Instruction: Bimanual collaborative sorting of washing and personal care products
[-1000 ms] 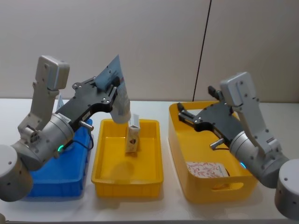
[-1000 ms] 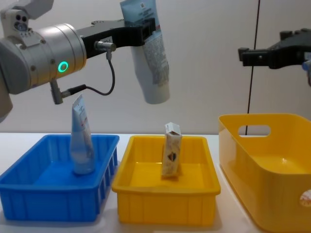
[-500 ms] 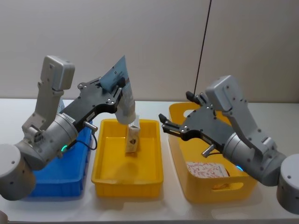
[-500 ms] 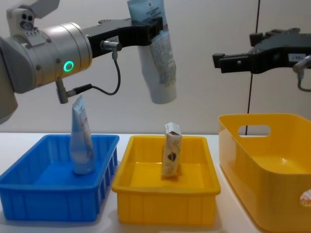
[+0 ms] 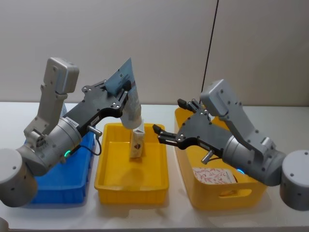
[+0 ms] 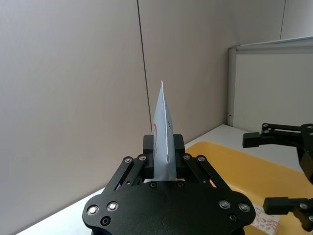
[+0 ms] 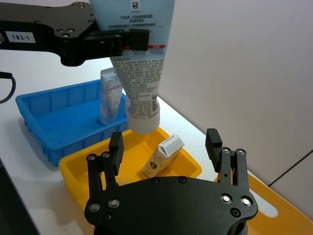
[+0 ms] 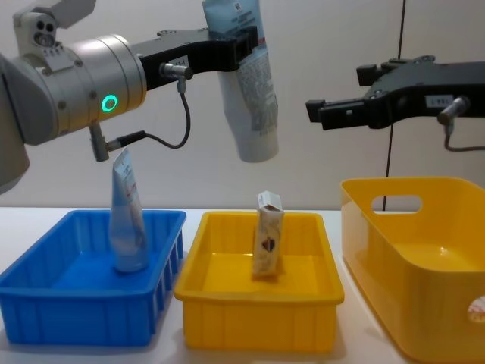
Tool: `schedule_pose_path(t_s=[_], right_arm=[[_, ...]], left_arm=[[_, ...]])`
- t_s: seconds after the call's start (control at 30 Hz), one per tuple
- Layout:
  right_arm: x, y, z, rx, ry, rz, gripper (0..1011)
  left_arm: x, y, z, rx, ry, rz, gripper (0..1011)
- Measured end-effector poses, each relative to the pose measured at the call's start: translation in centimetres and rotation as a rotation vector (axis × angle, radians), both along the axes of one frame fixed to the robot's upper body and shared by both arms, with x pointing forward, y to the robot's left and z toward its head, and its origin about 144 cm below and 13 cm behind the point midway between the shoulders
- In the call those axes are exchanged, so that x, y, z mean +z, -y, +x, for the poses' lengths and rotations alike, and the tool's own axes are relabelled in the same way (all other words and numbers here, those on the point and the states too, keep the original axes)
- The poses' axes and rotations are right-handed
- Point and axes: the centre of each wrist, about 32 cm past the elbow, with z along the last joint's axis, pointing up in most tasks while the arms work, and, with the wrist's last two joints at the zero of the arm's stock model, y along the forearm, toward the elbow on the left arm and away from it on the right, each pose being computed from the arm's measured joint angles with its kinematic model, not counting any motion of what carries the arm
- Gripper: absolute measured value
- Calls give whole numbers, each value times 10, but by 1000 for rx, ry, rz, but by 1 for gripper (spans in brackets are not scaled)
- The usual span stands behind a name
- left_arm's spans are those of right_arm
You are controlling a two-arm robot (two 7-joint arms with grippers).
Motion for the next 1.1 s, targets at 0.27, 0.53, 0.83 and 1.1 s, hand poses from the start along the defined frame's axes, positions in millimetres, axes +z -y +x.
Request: schedule_pose_path(t_s=[0.27,0.53,0.83,1.1], right_arm=[[-3,-2,14,33,0,-12,1004],[-7,-7,29,69,13,-15,1004],[-10,-15,48,103,32,-14,1004],[-13,-23,62,124,37,-15,1004]], left_arm=[[0,0,0,-2,0,1,206],[0,0,0,-3,0,2,206],[0,0,0,-4,1,2,206],[0,0,0,-3,1,2,206]])
